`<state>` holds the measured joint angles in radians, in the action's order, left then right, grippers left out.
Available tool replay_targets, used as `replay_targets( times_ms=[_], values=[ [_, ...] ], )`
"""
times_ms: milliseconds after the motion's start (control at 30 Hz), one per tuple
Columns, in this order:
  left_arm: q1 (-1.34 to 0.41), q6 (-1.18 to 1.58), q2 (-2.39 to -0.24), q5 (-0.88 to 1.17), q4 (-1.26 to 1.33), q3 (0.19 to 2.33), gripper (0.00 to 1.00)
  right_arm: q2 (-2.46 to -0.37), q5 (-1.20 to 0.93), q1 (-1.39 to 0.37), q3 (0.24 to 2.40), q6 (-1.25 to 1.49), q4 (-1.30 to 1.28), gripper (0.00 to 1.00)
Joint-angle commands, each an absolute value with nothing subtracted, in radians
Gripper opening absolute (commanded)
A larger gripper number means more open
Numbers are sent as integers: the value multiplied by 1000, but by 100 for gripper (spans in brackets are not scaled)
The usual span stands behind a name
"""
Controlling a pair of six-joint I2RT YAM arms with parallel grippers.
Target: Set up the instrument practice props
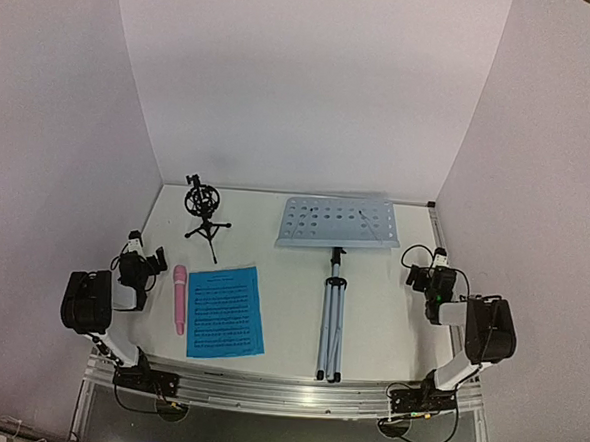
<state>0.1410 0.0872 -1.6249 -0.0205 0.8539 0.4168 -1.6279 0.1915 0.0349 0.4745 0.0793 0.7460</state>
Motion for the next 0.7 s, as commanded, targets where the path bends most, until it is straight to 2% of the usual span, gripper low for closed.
replay_targets(
  times_ms=[0, 133, 267, 367, 467, 667],
  values=[
    [144, 94, -1628, -12, 857, 442, 100, -1522, 202, 40, 638, 98, 474, 98],
    [144, 95, -1602, -3, 827, 449, 100, -1441, 146, 40, 714, 186, 385, 98],
    [144, 30, -1492, 199, 477, 599, 100, -1419, 24, 36, 882, 297, 147, 91],
    [143, 154, -1414, 212, 264, 714, 100, -1446, -43, -25, 1003, 360, 12, 91],
    [99, 176, -1314, 211, 176, 761, 100, -1497, 31, -192, 1117, 314, -150, 91],
    [-140, 60, -1125, 133, 127, 756, 100, -1711, 225, -432, 1406, 390, -514, 81]
  ],
)
